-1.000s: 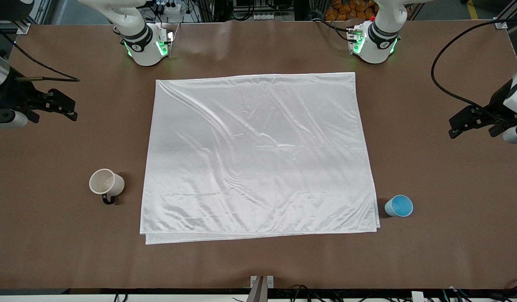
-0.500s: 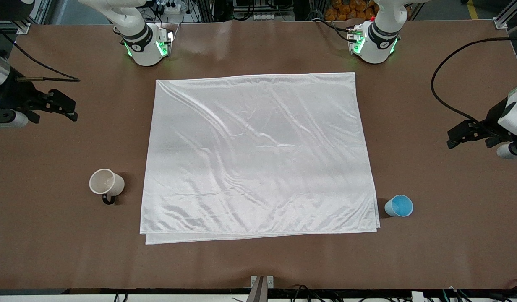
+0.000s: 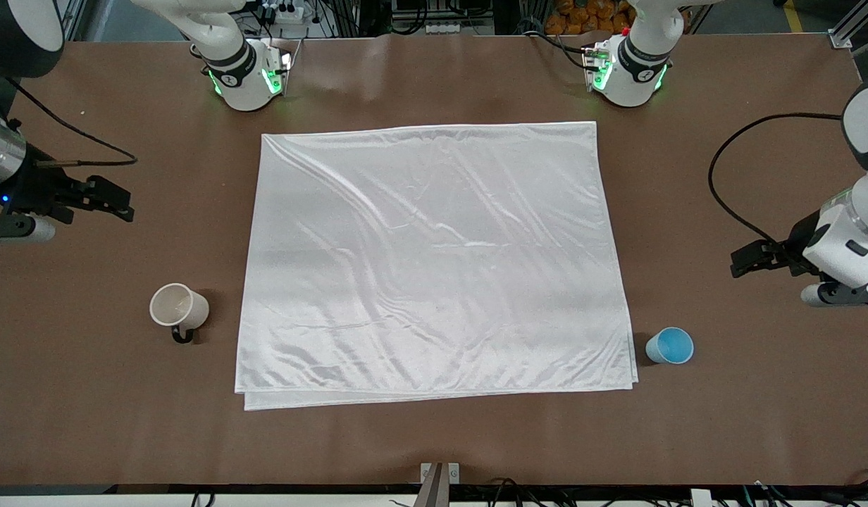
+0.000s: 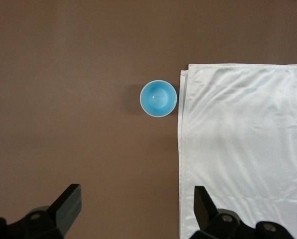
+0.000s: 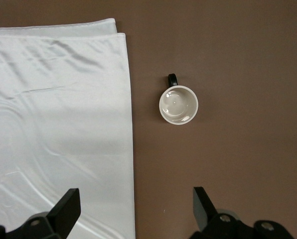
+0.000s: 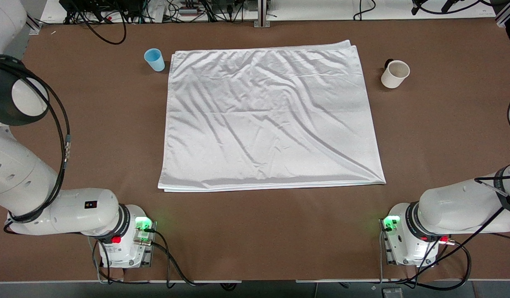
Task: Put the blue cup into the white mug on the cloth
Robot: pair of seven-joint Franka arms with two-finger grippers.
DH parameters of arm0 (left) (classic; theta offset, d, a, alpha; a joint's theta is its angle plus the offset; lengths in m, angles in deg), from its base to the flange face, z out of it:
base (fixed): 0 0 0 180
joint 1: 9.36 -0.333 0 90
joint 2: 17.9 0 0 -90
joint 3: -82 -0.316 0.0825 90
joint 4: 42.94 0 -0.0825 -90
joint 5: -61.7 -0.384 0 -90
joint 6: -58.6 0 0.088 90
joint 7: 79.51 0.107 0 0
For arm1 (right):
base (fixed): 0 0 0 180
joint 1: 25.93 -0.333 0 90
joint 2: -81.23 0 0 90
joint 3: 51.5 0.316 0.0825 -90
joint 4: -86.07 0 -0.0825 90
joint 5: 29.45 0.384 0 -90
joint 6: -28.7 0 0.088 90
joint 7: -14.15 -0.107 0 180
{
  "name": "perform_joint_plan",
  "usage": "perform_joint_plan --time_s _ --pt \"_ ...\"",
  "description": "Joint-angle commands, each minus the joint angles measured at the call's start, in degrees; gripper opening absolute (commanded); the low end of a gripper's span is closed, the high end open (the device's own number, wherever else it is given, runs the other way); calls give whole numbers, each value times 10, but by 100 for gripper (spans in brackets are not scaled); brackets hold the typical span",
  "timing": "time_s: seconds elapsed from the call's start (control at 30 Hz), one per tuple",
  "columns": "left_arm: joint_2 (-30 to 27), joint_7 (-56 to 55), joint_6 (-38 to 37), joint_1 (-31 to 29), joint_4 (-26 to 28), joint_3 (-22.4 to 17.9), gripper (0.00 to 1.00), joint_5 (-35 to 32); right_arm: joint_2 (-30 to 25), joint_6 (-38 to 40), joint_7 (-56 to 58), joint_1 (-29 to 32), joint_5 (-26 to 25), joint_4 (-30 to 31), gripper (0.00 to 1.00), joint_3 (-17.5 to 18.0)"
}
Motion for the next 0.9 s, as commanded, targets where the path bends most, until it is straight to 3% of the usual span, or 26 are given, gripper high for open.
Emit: perform_joint_plan --time_s 0.0,0.87 --pt "26 -1 20 -16 -1 3 100 1 28 -18 2 11 0 -6 100 4" --pt "121 -1 111 -20 -2 1 100 -1 183 -155 78 45 -8 -8 100 4"
